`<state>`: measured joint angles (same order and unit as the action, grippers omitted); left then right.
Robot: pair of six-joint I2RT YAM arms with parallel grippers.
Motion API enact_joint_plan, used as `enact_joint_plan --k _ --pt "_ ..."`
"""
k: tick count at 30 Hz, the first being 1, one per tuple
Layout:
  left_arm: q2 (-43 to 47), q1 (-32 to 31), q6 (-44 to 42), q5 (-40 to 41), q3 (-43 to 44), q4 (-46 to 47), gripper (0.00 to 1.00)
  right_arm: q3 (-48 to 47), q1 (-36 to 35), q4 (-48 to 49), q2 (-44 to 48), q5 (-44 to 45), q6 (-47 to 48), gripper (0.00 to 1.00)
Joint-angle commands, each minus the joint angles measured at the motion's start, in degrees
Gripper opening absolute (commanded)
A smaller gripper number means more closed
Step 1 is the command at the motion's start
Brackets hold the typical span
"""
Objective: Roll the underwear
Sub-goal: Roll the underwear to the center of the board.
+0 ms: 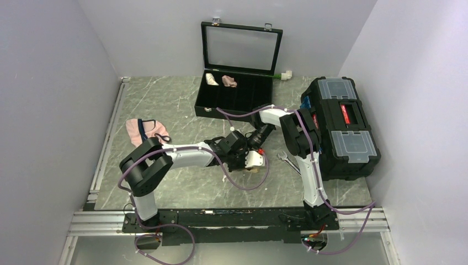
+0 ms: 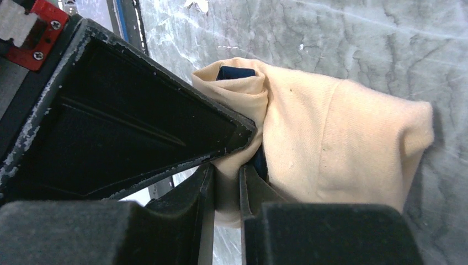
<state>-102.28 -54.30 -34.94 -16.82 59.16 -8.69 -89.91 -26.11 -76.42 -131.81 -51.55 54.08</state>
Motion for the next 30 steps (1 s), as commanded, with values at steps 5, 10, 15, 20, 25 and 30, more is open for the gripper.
enact_joint_plan --k 5,10,15,20,25,30 --pt "-5.9 1.5 -0.6 -6.4 5.0 -9.4 0.0 0.6 -0.4 4.6 1.6 4.1 0.1 0.32" --pt "-8.1 2.3 -1.5 -8.0 7.2 -13.5 0.0 0.4 0.2 5.2 5.6 4.9 -1.2 0.4" --pt "-9.4 3.0 -1.6 -8.7 8.5 -15.7 0.0 0.4 2.7 4.6 9.4 5.7 -1.3 0.44" --pt "-10.4 3.8 -1.1 -9.7 10.1 -17.3 0.0 1.4 7.0 5.3 13.9 6.3 -2.1 0.45" --pt "-11.7 5.6 0.0 -12.8 12.4 -19.7 0.0 4.3 12.3 9.7 21.8 6.8 -5.7 0.45" --pt "-16.3 8.3 1.7 -19.1 18.1 -26.4 0.0 10.1 15.2 17.8 32.8 7.7 -11.6 0.47"
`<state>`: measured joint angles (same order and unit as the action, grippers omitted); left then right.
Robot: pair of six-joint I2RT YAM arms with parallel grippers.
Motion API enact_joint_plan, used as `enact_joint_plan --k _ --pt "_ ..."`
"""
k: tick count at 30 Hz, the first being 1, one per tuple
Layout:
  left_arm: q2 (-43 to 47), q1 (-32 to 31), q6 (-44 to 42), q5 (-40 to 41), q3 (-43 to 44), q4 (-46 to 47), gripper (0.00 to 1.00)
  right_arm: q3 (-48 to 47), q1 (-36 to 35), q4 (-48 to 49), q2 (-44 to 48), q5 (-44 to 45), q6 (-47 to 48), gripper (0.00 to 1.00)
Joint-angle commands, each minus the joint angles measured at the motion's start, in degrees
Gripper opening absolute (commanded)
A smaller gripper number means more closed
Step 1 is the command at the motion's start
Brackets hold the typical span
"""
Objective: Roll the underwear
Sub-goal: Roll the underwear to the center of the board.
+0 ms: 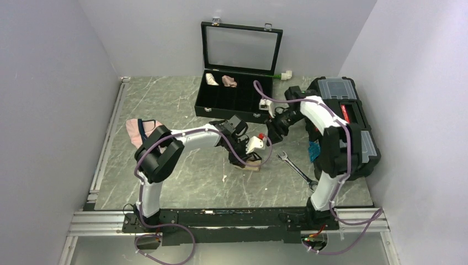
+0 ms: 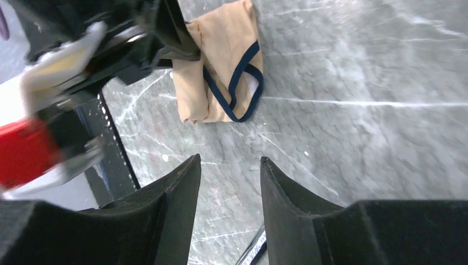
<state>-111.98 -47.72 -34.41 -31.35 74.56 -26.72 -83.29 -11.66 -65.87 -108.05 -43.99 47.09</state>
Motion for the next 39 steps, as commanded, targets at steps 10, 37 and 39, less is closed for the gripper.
enact_joint_plan --k 10,37,39 --pt "-23.9 6.8 -0.1 -19.3 24.4 -30.3 0.0 19.0 0.4 19.1 27.4 0.6 -9.2 0.54" --pt "-38.1 10.3 0.9 -28.0 39.5 -45.0 0.0 30.1 -29.0 34.0 20.9 29.4 -6.0 0.54" --pt "-38.1 10.3 0.6 -28.0 39.2 -45.2 0.0 30.1 -29.5 34.7 19.6 30.5 -5.8 0.53"
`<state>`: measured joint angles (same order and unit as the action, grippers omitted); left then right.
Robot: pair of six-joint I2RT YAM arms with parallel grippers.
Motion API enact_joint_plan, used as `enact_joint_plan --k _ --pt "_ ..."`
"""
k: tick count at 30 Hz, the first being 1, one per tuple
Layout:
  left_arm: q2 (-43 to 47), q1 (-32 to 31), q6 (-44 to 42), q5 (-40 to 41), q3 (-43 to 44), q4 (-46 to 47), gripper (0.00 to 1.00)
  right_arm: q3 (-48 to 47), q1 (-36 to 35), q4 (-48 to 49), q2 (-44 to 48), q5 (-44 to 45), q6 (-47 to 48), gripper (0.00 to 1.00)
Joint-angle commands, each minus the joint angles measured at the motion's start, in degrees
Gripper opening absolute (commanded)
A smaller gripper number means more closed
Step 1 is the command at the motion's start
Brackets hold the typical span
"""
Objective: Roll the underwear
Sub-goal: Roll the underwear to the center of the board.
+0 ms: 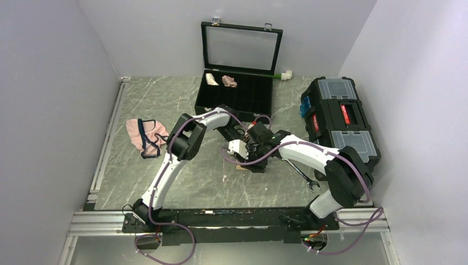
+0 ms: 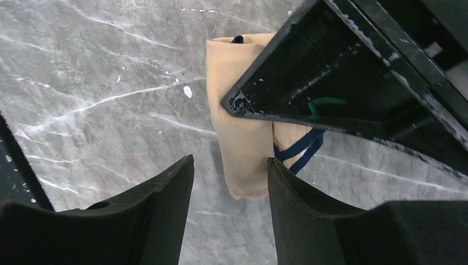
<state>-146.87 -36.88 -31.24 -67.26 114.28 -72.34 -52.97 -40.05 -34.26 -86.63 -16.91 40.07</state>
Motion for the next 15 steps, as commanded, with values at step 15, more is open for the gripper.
enact_joint_plan --k 15 --pt "-2.8 -0.6 -4.3 7.2 -1.5 -0.6 0.0 -0.6 -3.1 2.7 -10.7 5.6 0.7 0.2"
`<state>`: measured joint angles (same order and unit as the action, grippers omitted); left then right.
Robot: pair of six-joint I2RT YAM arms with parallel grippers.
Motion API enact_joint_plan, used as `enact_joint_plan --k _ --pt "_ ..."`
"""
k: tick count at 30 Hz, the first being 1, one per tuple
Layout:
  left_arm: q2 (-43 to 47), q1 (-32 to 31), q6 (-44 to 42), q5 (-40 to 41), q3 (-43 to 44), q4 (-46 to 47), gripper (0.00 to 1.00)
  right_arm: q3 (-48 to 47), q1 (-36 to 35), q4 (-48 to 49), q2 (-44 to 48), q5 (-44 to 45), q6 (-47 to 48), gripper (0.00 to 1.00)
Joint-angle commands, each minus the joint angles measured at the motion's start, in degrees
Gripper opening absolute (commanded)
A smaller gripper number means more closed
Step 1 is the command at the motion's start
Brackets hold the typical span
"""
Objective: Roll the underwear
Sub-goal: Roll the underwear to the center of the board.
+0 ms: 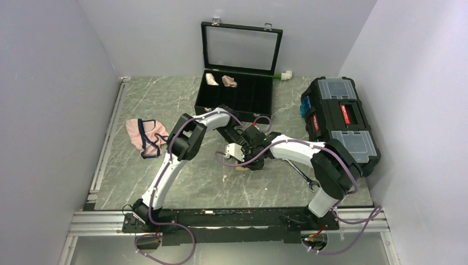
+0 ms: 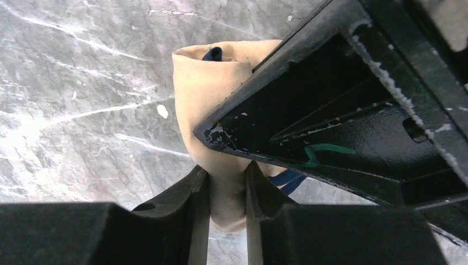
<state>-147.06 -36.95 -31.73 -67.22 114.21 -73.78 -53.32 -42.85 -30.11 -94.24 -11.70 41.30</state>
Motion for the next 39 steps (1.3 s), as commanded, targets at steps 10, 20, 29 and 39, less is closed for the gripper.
enact_joint_plan --k 10,20,29,39 --pt "4.8 1.3 -1.5 10.4 -9.7 8.2 0.28 -1.0 -0.1 -6.6 -5.8 -3.8 -0.4 0.0" --pt "10.9 5.5 -1.8 11.7 -16.5 11.0 0.43 -0.6 1.1 -8.6 -7.5 -5.2 -0.8 0.0" --pt "18.0 11.2 0.1 9.1 -23.9 14.0 0.46 -3.3 3.8 -11.8 -8.7 -10.0 0.1 0.0" --pt "41.3 20.7 11.9 13.7 -46.4 37.3 0.47 -18.1 9.3 -26.6 -19.6 -22.1 6.9 0.0"
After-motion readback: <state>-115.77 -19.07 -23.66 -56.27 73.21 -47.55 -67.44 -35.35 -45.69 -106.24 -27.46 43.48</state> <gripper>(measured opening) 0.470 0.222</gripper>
